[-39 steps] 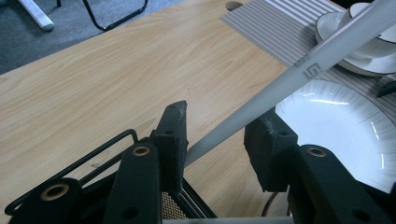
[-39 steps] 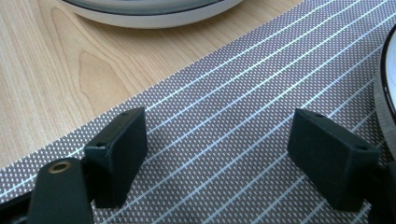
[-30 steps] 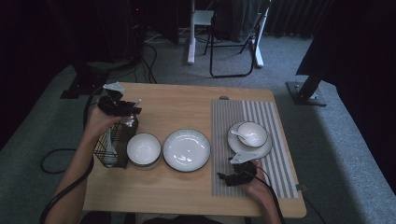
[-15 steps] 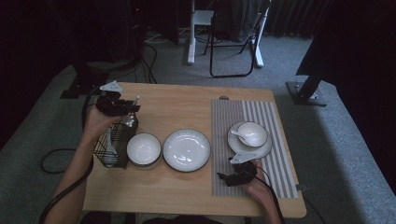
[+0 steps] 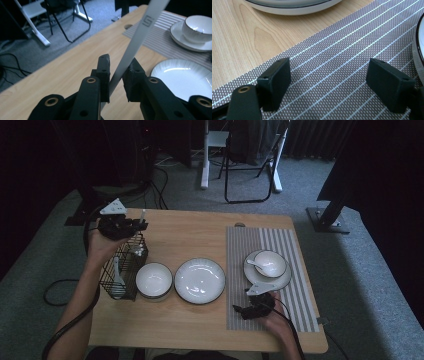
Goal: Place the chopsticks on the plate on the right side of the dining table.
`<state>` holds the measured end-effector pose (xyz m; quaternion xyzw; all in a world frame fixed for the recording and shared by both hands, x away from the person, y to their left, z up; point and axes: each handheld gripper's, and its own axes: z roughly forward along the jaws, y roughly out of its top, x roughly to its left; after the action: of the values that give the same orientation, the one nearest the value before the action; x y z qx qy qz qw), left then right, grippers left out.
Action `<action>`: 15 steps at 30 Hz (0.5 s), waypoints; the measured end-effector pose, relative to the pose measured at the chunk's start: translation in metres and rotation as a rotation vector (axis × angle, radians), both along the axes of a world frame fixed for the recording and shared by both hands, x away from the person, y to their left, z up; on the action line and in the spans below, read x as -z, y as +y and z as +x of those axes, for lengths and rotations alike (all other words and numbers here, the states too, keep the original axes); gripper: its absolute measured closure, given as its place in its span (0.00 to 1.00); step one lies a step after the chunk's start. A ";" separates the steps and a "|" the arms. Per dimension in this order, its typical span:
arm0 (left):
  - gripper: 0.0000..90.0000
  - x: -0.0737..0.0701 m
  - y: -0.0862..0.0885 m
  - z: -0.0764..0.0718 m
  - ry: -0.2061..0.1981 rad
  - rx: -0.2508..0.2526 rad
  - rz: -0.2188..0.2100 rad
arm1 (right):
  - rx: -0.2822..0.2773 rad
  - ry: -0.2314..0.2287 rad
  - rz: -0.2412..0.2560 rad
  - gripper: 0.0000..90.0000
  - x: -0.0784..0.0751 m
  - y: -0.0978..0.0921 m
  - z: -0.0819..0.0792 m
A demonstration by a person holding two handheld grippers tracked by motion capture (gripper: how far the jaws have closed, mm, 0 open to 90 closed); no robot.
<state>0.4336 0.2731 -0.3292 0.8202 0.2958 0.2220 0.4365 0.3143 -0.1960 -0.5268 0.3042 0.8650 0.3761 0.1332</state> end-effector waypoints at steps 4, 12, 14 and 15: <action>0.88 -0.008 -0.001 -0.002 -0.038 -0.007 -0.010 | 0.000 0.000 0.000 0.22 0.000 0.000 0.000; 0.92 -0.020 -0.001 -0.006 -0.113 -0.020 -0.023 | 0.000 0.000 0.000 0.22 0.000 0.000 0.000; 0.93 -0.024 -0.001 -0.007 -0.125 -0.022 -0.023 | 0.000 0.000 0.000 0.22 0.000 0.000 0.000; 0.93 -0.026 -0.001 -0.007 -0.129 -0.018 -0.026 | 0.000 0.000 0.000 0.22 0.000 0.000 0.000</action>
<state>0.4263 0.2721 -0.3033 0.7957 0.2772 0.2746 0.4633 0.3143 -0.1960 -0.5268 0.3040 0.8650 0.3762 0.1333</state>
